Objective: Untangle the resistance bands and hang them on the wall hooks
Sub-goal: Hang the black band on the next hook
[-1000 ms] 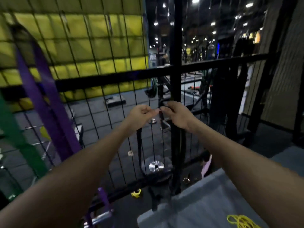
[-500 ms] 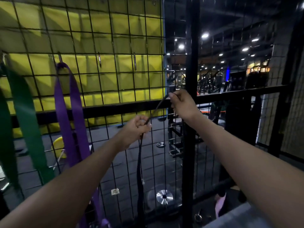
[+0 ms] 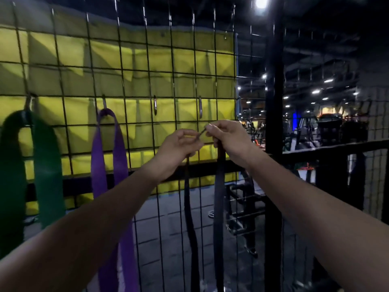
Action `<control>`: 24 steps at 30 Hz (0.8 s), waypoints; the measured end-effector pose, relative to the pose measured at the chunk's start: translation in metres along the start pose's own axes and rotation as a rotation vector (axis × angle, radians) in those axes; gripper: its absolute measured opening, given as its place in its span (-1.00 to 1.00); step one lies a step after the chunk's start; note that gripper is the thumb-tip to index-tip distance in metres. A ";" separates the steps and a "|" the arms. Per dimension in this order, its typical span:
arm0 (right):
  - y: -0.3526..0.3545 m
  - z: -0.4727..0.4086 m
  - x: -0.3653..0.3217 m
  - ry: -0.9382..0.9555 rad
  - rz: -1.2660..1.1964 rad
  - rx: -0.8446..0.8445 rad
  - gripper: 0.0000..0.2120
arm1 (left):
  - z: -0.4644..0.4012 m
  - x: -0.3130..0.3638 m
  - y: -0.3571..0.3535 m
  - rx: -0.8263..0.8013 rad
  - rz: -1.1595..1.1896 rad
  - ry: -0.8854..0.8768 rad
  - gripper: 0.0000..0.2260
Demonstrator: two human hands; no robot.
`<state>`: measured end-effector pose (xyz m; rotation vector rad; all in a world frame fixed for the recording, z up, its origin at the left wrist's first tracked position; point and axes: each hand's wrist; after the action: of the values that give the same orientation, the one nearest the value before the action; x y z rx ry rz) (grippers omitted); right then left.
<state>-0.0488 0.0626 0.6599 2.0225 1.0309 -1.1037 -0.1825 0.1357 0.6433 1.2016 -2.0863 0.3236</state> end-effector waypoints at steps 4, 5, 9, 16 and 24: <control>-0.024 -0.026 -0.008 0.031 -0.158 0.044 -0.84 | 0.003 -0.018 0.029 0.006 0.002 0.032 -0.78; -0.029 -0.032 -0.008 0.021 -0.195 0.050 -0.84 | 0.003 -0.019 0.037 0.050 0.026 0.014 -0.80; -0.047 -0.049 -0.006 -0.056 -0.176 -0.046 -0.85 | -0.015 -0.010 0.074 0.227 -0.006 -0.151 -0.87; -0.070 -0.074 -0.019 -0.077 -0.058 -0.135 -0.80 | -0.052 0.007 0.100 0.325 -0.312 -0.333 -0.89; -0.102 -0.119 -0.053 0.093 0.279 0.032 -0.81 | -0.068 0.008 0.109 0.237 -0.537 -0.337 -0.90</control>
<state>-0.1059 0.1905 0.7476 2.1810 0.7489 -0.8914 -0.2461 0.2245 0.7113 2.0135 -1.9272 0.1211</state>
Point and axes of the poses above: each hand's wrist, its own z-axis away from the middle knuckle, its own y-axis out of the back of the hand, x = y × z, and after that the axes turned 14 degrees about -y, right-handed
